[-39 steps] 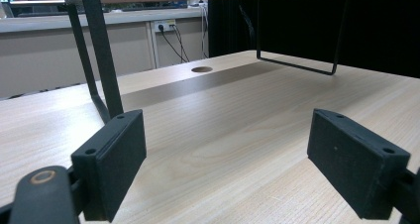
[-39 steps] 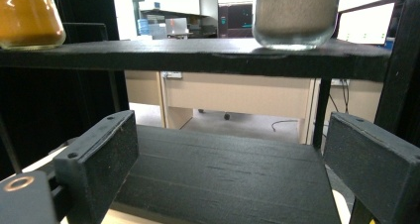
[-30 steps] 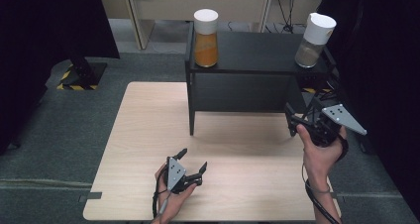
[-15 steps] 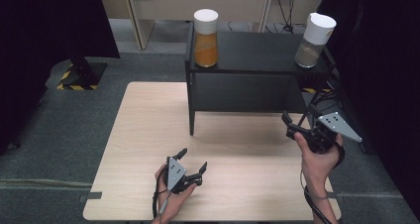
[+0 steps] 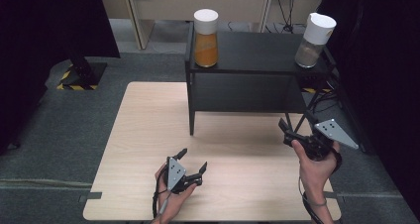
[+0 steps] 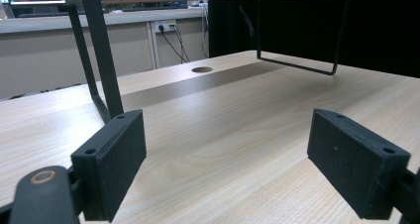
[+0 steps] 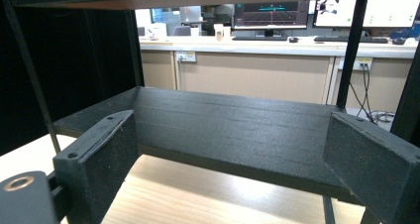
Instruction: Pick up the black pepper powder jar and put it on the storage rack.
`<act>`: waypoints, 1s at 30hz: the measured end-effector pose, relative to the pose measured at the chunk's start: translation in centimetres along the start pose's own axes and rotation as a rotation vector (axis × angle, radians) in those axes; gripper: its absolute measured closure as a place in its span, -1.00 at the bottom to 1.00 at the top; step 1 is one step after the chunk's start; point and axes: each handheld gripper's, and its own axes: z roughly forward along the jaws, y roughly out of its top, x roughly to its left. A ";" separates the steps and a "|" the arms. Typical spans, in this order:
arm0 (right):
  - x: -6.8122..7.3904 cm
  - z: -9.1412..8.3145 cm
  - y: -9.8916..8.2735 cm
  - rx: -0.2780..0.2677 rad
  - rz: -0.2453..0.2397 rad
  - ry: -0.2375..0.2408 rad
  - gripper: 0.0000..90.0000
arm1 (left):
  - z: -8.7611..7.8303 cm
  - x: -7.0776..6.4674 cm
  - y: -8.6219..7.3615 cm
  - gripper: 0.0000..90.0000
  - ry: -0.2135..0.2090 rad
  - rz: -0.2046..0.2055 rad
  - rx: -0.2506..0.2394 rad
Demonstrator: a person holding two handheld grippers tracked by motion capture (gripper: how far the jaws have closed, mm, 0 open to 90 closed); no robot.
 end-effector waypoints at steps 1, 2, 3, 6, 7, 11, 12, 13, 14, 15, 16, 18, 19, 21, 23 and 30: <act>0.0 -0.1 -0.1 0.003 0.000 0.002 -0.84 | 0.0 0.0 0.0 -0.68 0.000 -0.001 0.001; 0.1 -0.1 -0.2 0.005 0.000 0.003 -0.84 | 0.0 0.0 0.0 -0.68 0.000 -0.001 0.001; 0.1 -0.1 -0.3 0.005 0.001 0.004 -0.84 | 0.0 0.0 0.0 -0.68 0.000 -0.001 0.001; 0.2 -0.3 -0.7 0.009 0.002 0.008 -0.84 | 0.0 0.0 0.0 -0.68 0.001 -0.003 -0.001; 0.3 -0.3 -0.8 0.012 0.003 0.009 -0.84 | 0.0 0.0 0.0 -0.68 0.000 -0.003 -0.001; 0.4 -0.4 -1.5 0.023 0.005 0.010 -0.84 | 0.0 0.0 0.0 -0.68 0.000 -0.002 -0.001; 0.4 -0.4 -1.7 0.026 0.009 0.011 -0.84 | 0.0 0.0 0.0 -0.68 0.000 -0.003 -0.002; 0.3 -0.4 -1.9 0.028 0.011 0.011 -0.84 | 0.0 0.0 0.0 -0.68 0.000 -0.003 -0.002; 0.3 -0.4 -2.1 0.031 0.014 0.011 -0.84 | 0.0 0.0 0.0 -0.68 0.001 -0.003 -0.001; 0.3 -0.5 -2.3 0.034 0.016 0.011 -0.84 | 0.0 0.0 0.0 -0.68 0.000 -0.003 -0.002; 0.3 -0.5 -2.5 0.037 0.018 0.011 -0.84 | 0.0 0.0 0.0 -0.68 0.001 -0.003 -0.001; 0.3 -0.6 -2.8 0.038 0.021 0.009 -0.84 | 0.0 0.0 0.0 -0.68 0.001 -0.002 -0.002; 0.3 -0.6 -2.9 0.040 0.022 0.008 -0.84 | 0.0 0.0 0.0 -0.68 0.001 -0.002 -0.002; 0.2 -0.7 -3.1 0.045 0.025 0.008 -0.84 | 0.0 0.0 0.0 -0.68 0.001 -0.002 -0.002; 0.2 -0.8 -3.3 0.048 0.027 0.007 -0.84 | 0.0 0.0 0.0 -0.68 0.001 -0.003 -0.001; 0.3 -1.0 -4.2 0.061 0.042 0.004 -0.84 | 0.0 0.0 0.0 -0.68 0.000 -0.001 -0.002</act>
